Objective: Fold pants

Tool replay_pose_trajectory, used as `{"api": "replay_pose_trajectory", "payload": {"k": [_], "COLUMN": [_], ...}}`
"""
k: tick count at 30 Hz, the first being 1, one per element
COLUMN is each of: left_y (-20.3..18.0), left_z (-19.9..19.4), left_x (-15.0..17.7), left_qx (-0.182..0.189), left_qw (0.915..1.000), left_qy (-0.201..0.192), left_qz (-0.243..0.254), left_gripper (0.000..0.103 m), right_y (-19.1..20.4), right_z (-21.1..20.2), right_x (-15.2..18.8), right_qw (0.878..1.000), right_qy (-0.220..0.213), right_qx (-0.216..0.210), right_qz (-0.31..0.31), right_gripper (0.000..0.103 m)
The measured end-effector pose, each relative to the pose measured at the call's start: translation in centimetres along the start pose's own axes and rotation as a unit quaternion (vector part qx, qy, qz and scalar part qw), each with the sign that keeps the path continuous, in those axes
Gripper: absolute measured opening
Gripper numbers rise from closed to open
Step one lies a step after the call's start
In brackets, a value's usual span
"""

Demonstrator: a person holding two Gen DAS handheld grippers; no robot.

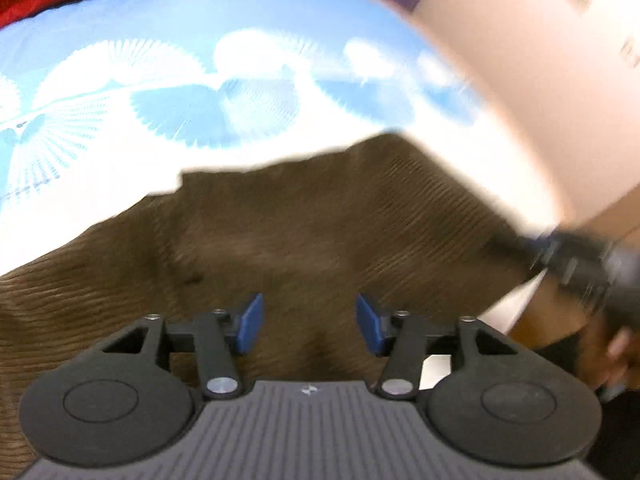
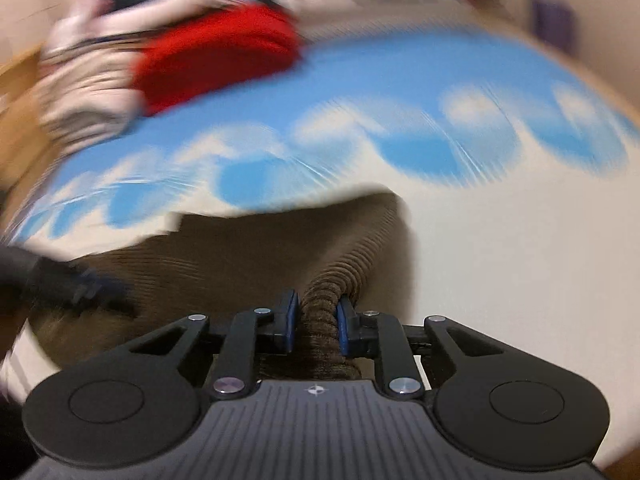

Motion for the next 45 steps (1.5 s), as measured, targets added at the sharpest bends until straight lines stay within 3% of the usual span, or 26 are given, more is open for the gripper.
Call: {"api": "replay_pose_trajectory", "payload": {"k": [1,3,6,8,11,12,13,14,15,16,19,22,26,29,35,37,41,42,44,45], "left_y": [-0.3,-0.9,-2.1,-2.6,-3.0,-3.2,-3.2,-3.0,-2.8,-2.5,-1.1,1.6,5.2,8.2,16.9,19.5,24.3,25.1,26.3,26.7], "left_z": [-0.4,-1.3,-1.7,-1.1,0.7,1.3,2.0,2.7,2.9,3.1,3.1,1.8,-2.8,-6.8,-12.9,-14.3,-16.5,-16.8,-16.5,-16.0], "left_x": [-0.6,-2.0,-3.3,-4.0,-4.1,-4.1,-4.1,-4.1,-4.0,-3.9,-3.4,-2.4,-0.5,1.7,8.5,10.6,14.0,14.4,15.1,15.4], "left_qx": [0.013,0.033,0.071,0.071,0.042,0.014,-0.022,-0.034,-0.039,-0.045,-0.084,-0.092,-0.112,-0.148,-0.21,-0.229,-0.274,-0.27,-0.243,-0.237], "left_qw": [0.9998,0.9978,0.9938,0.9942,0.9983,0.9996,0.9995,0.999,0.9987,0.9984,0.9953,0.9954,0.9936,0.9884,0.9684,0.9583,0.9298,0.9266,0.9265,0.925], "left_qy": [-0.017,-0.056,-0.081,-0.075,-0.038,-0.024,-0.01,0.0,0.007,0.012,0.022,0.018,-0.002,-0.009,0.0,0.008,0.006,0.003,-0.003,0.002], "left_qz": [-0.006,-0.016,-0.029,-0.029,-0.011,0.005,0.021,0.029,0.031,0.032,0.044,0.023,-0.013,-0.032,-0.135,-0.171,-0.246,-0.261,-0.287,-0.297], "left_gripper": [0.075,0.085,0.086,0.086,0.085,0.079,0.065,0.058,0.036,0.022,0.019,0.019,0.019,0.019,0.02,0.025,0.027,0.033,0.06,0.084], "right_y": [1.6,4.5,8.2,10.0,12.1,12.5,13.0,13.3,13.4,13.5,13.3,13.5,13.0,11.8,11.1,11.6,12.8,13.4,14.3,14.9], "right_z": [-0.5,-1.3,-1.7,-1.4,-1.0,-0.8,-0.6,-0.4,-0.2,-0.1,0.2,0.1,-0.5,0.0,4.4,6.5,10.9,11.8,13.6,14.3], "right_x": [0.3,1.2,3.3,4.7,6.2,6.4,6.7,6.7,6.8,6.6,6.1,5.6,3.3,1.1,-0.1,0.3,1.5,2.1,3.1,3.5], "right_qw": [0.999,0.992,0.975,0.964,0.949,0.946,0.944,0.942,0.941,0.941,0.942,0.944,0.951,0.957,0.974,0.979,0.978,0.977,0.973,0.97], "right_qy": [-0.014,-0.033,-0.046,-0.045,-0.04,-0.037,-0.034,-0.032,-0.029,-0.025,-0.004,0.023,0.03,0.038,0.06,0.074,0.121,0.13,0.159,0.172], "right_qx": [-0.02,-0.058,-0.101,-0.124,-0.152,-0.157,-0.16,-0.161,-0.162,-0.164,-0.178,-0.199,-0.25,-0.274,-0.216,-0.187,-0.158,-0.154,-0.146,-0.145], "right_qz": [-0.038,-0.108,-0.193,-0.23,-0.274,-0.281,-0.288,-0.293,-0.295,-0.294,-0.283,-0.262,-0.179,-0.087,0.016,0.031,0.06,0.068,0.084,0.091], "right_gripper": [0.02,0.019,0.019,0.018,0.017,0.017,0.017,0.016,0.016,0.016,0.014,0.016,0.041,0.045,0.05,0.052,0.062,0.067,0.075,0.079]}}
Point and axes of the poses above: each gripper's, at about its wrist camera, not at the fingertips, and z roughly the way its jaws point, y to its left, x to its underside, the point moved 4 cm from there along z, roughly the way its jaws point, and after that the axes turned 14 degrees about z, right-handed, at the moved point
